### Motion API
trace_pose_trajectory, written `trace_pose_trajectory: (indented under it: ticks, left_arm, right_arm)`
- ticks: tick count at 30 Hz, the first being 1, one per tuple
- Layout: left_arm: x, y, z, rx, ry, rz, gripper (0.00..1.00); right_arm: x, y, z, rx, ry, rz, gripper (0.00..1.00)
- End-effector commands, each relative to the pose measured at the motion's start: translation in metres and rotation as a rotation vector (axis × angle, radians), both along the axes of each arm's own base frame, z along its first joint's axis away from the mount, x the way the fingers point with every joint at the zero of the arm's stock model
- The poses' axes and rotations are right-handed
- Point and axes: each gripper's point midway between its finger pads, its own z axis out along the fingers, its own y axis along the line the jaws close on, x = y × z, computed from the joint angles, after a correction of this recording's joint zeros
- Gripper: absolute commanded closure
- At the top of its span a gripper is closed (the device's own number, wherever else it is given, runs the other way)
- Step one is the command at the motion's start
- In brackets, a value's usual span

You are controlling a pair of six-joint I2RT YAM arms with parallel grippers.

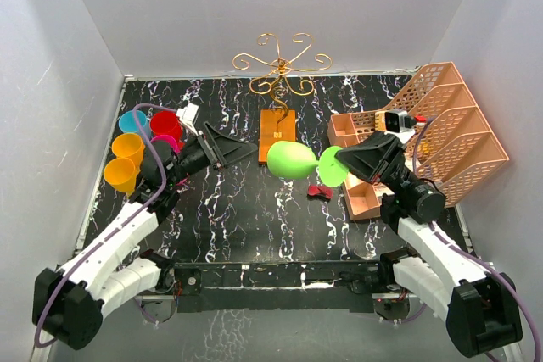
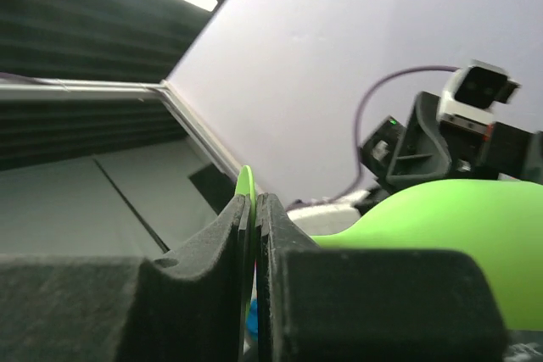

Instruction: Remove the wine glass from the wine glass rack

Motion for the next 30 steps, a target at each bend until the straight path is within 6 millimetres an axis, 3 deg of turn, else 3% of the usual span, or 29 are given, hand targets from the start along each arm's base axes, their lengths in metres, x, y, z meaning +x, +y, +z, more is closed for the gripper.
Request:
trace_pose_trajectory:
  ticks: [1, 9, 16, 22, 26, 30]
  left_arm:
    - [-0.034, -0.01, 0.05, -0.256, -0.089, -0.241, 0.03]
    - [-0.062, -0.008, 0.075, -0.4, -0.155, -0.396, 0.03]
    - [-0.078, -0.021, 0.077, -0.397, -0.163, -0.473, 0.07]
    - [-0.079, -0.022, 0.073, -0.422, -0.141, -0.484, 0.29]
    - [-0.074, -0.024, 0.063, -0.404, -0.111, -0.462, 0.45]
    - [-0.07, -0.026, 0.048, -0.358, -0.078, -0.424, 0.68]
  right_arm:
    - [-0.033, -0.024, 0.059, 0.207, -0.125, 0.065, 0.92]
    - [-0.02, -0.025, 0.057, 0.279, -0.06, 0.137, 0.92]
    - [-0.005, -0.018, 0.038, 0.308, 0.018, 0.165, 0.92]
    - [0.006, -0.01, 0.008, 0.25, 0.058, 0.102, 0.92]
    - [0.019, -0.002, -0.038, 0.16, 0.16, 0.019, 0.86]
    - [0.022, 0.004, -0.085, 0.044, 0.231, -0.06, 0.82]
